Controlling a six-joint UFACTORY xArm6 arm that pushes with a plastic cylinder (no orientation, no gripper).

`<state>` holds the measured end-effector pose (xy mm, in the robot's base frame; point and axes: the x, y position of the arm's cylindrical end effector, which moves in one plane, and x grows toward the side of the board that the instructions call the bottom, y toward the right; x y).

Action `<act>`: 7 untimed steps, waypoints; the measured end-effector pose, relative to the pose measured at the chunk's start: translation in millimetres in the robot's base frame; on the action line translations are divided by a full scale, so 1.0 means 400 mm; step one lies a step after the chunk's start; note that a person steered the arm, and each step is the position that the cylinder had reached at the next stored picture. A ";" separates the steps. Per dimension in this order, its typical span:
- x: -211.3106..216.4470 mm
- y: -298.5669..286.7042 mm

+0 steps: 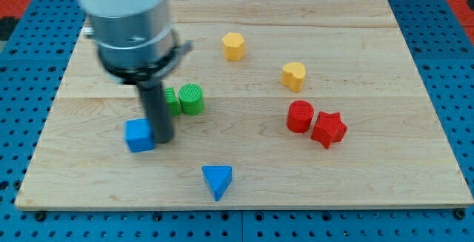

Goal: Move the blue triangle bottom right to the blue cube

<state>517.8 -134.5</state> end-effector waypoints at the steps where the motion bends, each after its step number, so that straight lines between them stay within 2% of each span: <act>1: 0.007 -0.097; 2: 0.007 -0.108; 4: 0.030 0.448; 5: 0.133 0.504; 7: 0.192 0.447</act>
<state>594.4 44.4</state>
